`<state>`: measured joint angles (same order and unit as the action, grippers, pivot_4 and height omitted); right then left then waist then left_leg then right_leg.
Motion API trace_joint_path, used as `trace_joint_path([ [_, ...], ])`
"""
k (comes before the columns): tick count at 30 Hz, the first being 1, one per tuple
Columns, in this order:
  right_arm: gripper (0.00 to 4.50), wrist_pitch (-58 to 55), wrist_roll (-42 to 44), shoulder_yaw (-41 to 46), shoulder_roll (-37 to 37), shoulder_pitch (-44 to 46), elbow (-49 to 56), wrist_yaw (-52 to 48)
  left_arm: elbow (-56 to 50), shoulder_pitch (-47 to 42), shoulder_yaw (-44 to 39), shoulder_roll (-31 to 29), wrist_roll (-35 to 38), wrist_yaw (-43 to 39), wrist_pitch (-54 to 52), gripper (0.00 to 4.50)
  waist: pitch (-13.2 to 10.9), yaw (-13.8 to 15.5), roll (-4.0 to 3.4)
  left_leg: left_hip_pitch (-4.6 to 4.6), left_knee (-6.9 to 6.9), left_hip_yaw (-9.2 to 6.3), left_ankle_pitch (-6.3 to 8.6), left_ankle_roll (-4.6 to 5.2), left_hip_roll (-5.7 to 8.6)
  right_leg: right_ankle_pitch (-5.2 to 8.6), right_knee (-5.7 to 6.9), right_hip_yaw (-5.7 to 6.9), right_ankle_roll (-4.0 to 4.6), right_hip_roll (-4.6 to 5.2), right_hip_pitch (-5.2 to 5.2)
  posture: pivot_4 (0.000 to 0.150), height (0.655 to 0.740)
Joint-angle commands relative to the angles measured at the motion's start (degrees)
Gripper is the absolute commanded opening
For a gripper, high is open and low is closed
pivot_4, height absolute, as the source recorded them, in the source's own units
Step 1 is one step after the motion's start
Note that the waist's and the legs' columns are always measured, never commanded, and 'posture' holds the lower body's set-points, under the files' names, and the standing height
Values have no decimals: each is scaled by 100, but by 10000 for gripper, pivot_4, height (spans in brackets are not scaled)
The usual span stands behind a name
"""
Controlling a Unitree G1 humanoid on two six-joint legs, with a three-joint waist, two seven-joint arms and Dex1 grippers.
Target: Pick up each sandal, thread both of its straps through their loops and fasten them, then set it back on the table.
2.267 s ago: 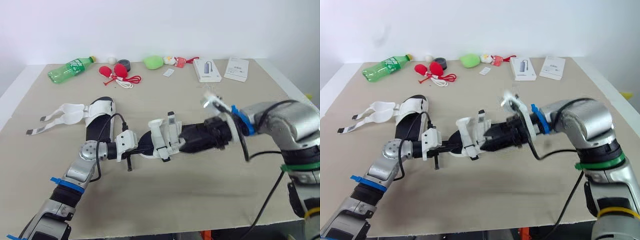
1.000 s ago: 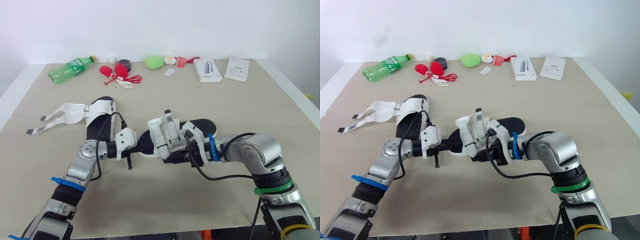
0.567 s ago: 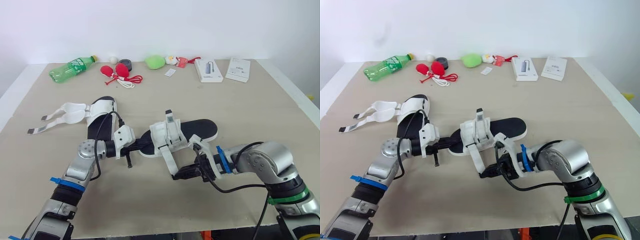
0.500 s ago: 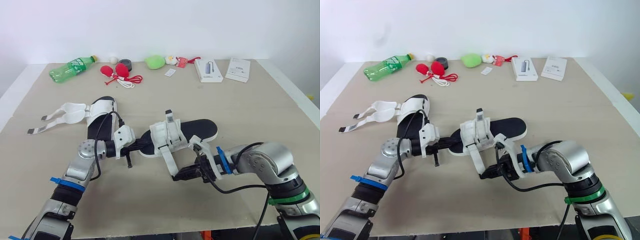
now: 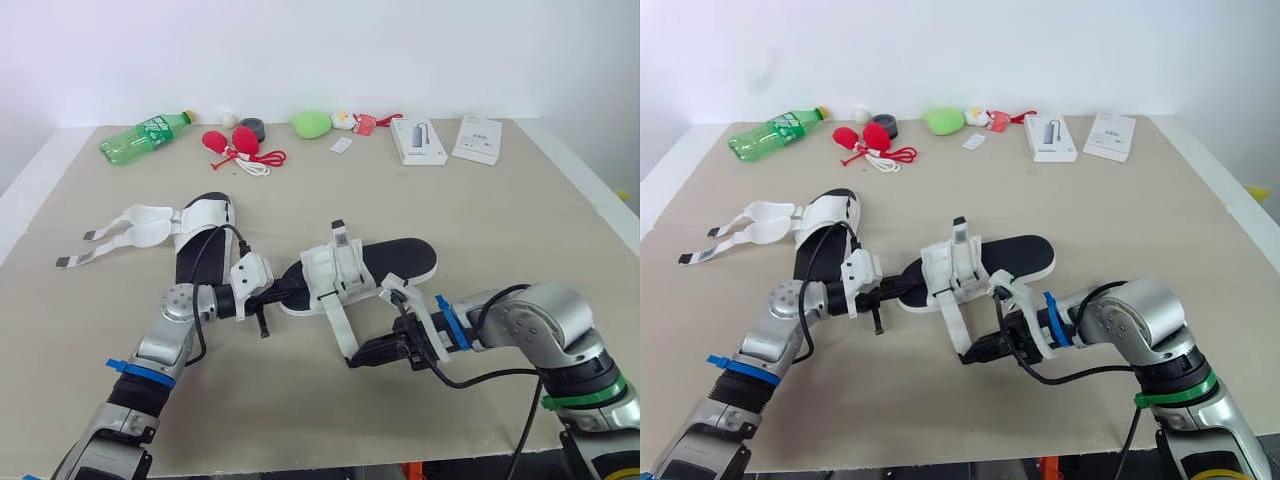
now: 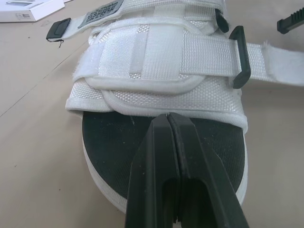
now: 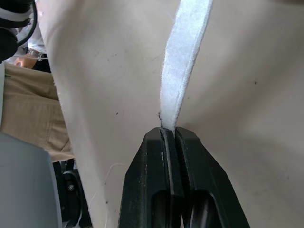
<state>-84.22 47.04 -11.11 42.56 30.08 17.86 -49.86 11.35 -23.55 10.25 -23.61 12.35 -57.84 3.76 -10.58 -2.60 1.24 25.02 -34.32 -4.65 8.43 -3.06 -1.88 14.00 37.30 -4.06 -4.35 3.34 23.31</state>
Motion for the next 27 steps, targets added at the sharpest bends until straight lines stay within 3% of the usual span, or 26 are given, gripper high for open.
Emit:
trace_joint_path([
  [1, 496, -67, 214, -57, 175, -24, 280, -189, 4, 85, 9, -30, -79, -3, 23, 0, 0, 0, 0, 0, 0, 0, 0, 0, 0, 0, 0, 0, 0, 0, 0, 1500, 7400],
  [6, 496, 114, 156, -98, 249, 15, 325, -206, 27, 60, 48, -83, -158, -53, 121, 0, 0, 1, 0, 1, 0, 0, 0, 0, 0, 0, -2, 0, -1, 0, 0, 1500, 7400],
  [10, 11652, 1187, -213, -585, 1218, 75, 775, -1346, 93, 25, 105, -120, -248, -134, 241, 0, -1, 1, -1, 3, -1, 0, 0, 0, 1, -1, -2, 0, -2, 1, 1, 1500, 7400],
  [11, 16686, 1681, -498, -714, 1478, 67, 826, -1640, 103, 17, 111, -119, -252, -144, 251, 0, -4, 4, -9, 4, -2, 0, 1, -1, 1, 0, -3, 1, -2, 2, 3, 1500, 7400],
  [15, 30426, 4736, -2074, -956, 2034, 203, 204, -2770, 207, -60, 123, -113, -272, -210, 322, 0, 0, -1, -4, 2, -3, 3, 3, -4, 2, 1, -7, 1, -4, 5, 2, 1500, 7400],
  [18, 42033, 7043, -2570, -621, 1622, 377, -558, -3276, 284, -122, 124, -98, -289, -243, 368, 0, 0, -9, -4, -2, -11, 15, 1, -8, 1, 1, -11, -2, 11, 7, 2, 1500, 7400],
  [21, 42033, 9233, -2930, -336, 818, 713, -1379, -3263, 329, -165, 116, -83, -294, -256, 398, 0, 2, -26, 4, -11, -12, 18, 0, -10, -4, -11, -12, -2, 3, 3, -6, 1500, 7400],
  [27, 42033, 15518, -3996, -379, -449, 1384, -3970, -2901, 252, -144, 52, -48, -215, -233, 389, 0, 1, -12, 4, -12, -4, 19, -15, -34, -3, -26, -17, -5, -18, 4, -11, 1500, 7400],
])
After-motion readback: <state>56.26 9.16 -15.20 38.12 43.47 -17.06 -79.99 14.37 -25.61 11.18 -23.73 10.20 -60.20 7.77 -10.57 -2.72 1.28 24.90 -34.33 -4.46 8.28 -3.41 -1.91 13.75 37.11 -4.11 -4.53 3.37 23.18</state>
